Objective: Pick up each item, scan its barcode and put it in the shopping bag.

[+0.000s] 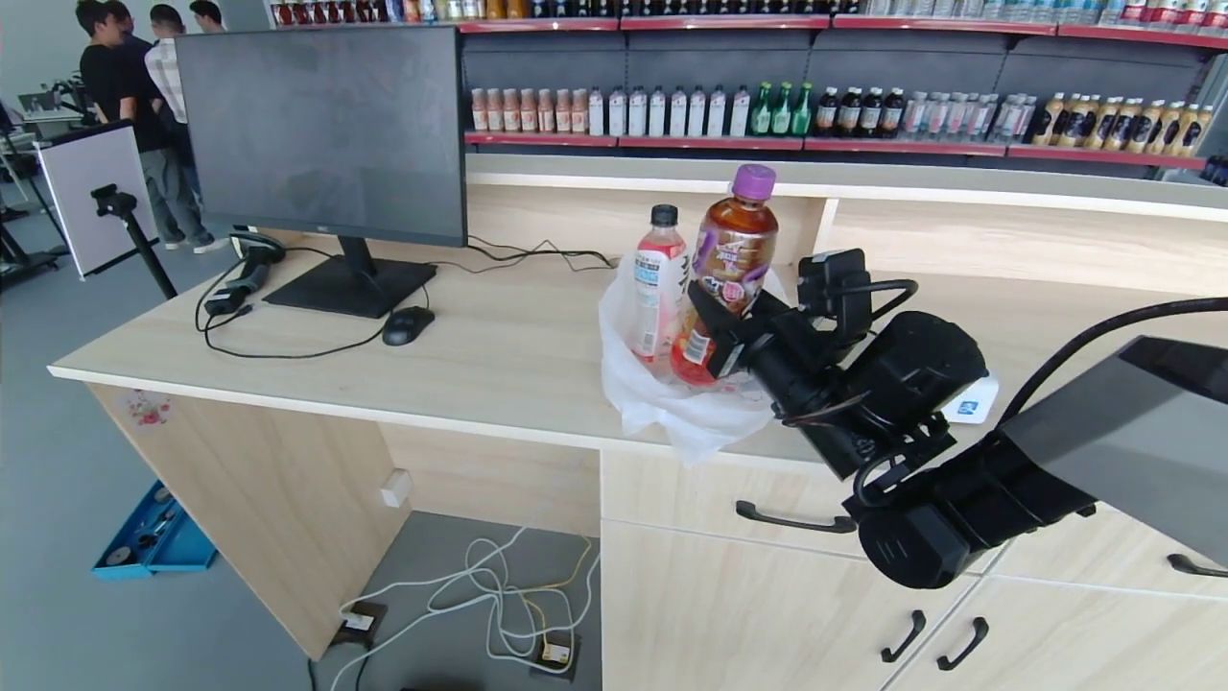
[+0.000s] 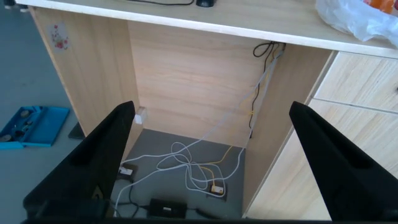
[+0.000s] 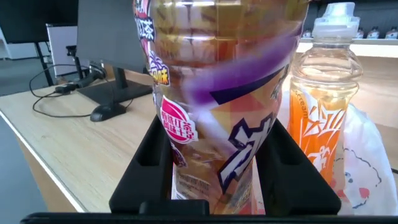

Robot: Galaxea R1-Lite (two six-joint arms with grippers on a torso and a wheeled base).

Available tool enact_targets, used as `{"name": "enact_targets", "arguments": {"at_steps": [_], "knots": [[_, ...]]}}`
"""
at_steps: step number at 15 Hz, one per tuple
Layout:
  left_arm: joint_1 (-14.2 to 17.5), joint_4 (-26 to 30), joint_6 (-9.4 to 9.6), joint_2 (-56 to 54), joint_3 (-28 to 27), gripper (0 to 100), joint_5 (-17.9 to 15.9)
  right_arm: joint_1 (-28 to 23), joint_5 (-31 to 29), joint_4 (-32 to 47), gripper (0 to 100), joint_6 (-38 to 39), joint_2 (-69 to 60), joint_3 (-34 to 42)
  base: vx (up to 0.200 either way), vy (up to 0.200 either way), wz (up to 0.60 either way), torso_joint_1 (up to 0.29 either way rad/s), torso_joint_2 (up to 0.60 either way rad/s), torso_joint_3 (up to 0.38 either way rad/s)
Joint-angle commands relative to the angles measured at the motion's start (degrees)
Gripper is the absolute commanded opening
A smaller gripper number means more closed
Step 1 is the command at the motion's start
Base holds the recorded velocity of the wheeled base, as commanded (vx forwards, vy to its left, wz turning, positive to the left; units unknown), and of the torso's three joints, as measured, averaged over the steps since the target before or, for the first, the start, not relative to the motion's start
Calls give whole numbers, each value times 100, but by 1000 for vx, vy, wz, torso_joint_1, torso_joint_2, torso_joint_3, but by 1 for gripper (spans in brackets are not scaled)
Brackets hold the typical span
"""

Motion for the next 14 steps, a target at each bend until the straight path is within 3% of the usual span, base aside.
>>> {"name": "enact_targets", "arguments": {"at_steps": [1, 14], "knots": [[5, -1, -7, -2, 0, 100, 0, -13, -10, 25, 0, 29, 53, -30, 0, 0, 0, 0, 0, 0], [5, -1, -51, 6, 0, 100, 0, -286, -19, 25, 0, -41, 300, -56, 0, 0, 0, 0, 0, 0]]}}
